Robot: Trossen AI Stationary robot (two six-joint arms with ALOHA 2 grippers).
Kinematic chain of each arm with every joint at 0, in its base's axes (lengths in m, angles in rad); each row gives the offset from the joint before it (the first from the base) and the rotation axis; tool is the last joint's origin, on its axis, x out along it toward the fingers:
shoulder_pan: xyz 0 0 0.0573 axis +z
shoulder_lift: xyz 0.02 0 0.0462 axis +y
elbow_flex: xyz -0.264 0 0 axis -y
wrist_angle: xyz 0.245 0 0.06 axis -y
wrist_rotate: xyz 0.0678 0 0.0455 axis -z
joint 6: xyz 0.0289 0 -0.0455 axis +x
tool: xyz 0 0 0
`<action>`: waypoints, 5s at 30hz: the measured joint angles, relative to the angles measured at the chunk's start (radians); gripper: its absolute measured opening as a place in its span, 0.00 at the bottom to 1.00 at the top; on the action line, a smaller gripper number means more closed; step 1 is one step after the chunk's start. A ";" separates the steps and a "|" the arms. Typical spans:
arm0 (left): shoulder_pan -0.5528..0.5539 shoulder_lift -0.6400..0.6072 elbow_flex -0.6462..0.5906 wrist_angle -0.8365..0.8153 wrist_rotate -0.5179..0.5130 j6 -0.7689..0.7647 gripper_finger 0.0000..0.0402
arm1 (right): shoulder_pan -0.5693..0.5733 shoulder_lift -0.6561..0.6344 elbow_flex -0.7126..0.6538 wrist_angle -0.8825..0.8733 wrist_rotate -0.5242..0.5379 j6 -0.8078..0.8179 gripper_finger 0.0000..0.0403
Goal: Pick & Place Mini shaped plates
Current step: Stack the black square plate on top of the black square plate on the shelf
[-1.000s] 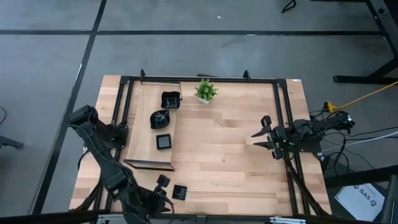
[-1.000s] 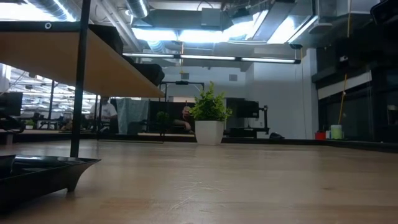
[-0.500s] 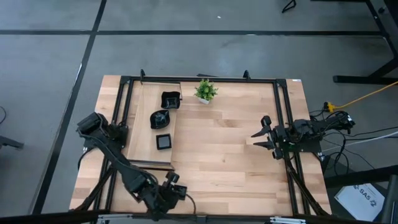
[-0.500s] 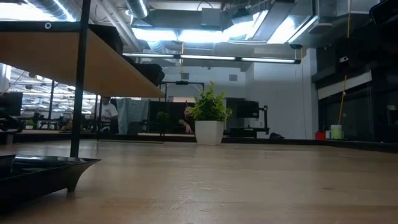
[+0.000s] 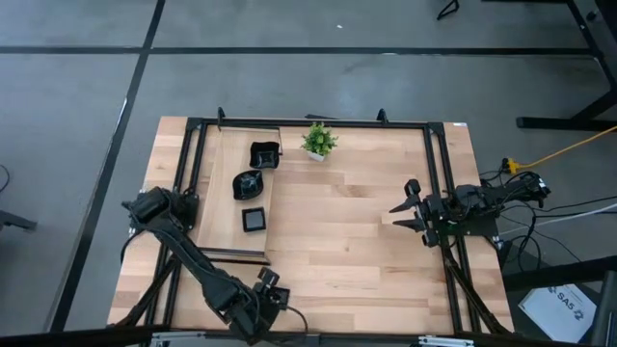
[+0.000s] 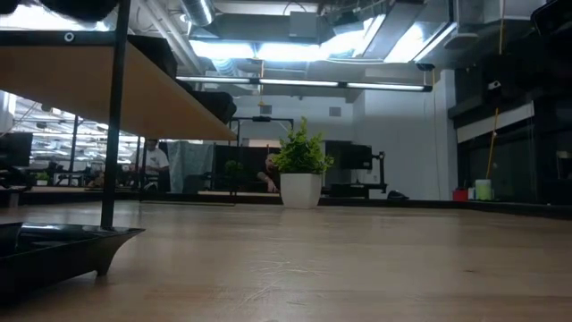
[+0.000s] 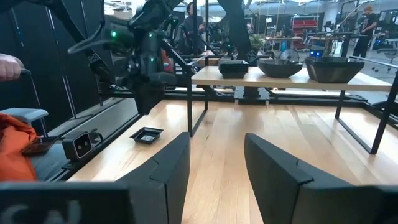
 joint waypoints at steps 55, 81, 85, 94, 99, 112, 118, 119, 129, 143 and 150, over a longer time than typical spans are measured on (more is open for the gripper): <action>0.029 0.134 0.014 0.128 0.052 -0.233 0.24 | 0.000 0.000 0.000 0.000 0.000 0.001 0.38; 0.029 0.134 0.142 -0.022 0.061 -0.193 0.01 | 0.000 0.000 0.000 0.000 0.000 0.001 0.38; 0.028 0.134 0.193 -0.028 0.071 -0.163 0.00 | 0.000 0.000 0.000 0.000 0.000 0.001 0.38; 0.028 0.134 0.317 -0.121 0.065 -0.104 0.00 | 0.000 0.000 0.000 0.000 0.000 0.001 0.38; 0.030 0.085 0.364 -0.177 0.047 -0.080 0.00 | 0.000 0.000 0.000 0.000 0.000 0.001 0.38; 0.025 -0.151 0.370 -0.287 -0.168 -0.082 0.00 | 0.000 0.000 0.000 0.000 0.000 0.001 0.38; 0.047 -0.226 0.370 -0.447 -0.285 -0.166 0.00 | 0.000 0.000 0.000 0.000 0.000 0.001 0.38; 0.052 -0.236 0.370 -0.479 -0.304 -0.189 0.00 | 0.000 0.000 0.000 0.000 0.000 0.001 0.38; 0.126 -0.263 0.370 -0.783 -0.343 -0.481 0.00 | 0.000 0.000 0.000 0.000 0.000 0.001 0.38; 0.225 -0.258 0.259 -0.809 -0.240 -0.551 0.00 | 0.000 0.000 0.000 0.000 0.000 0.001 0.38; 0.217 -0.258 0.259 -0.808 -0.232 -0.540 0.00 | 0.000 0.000 0.000 0.000 0.000 0.001 0.38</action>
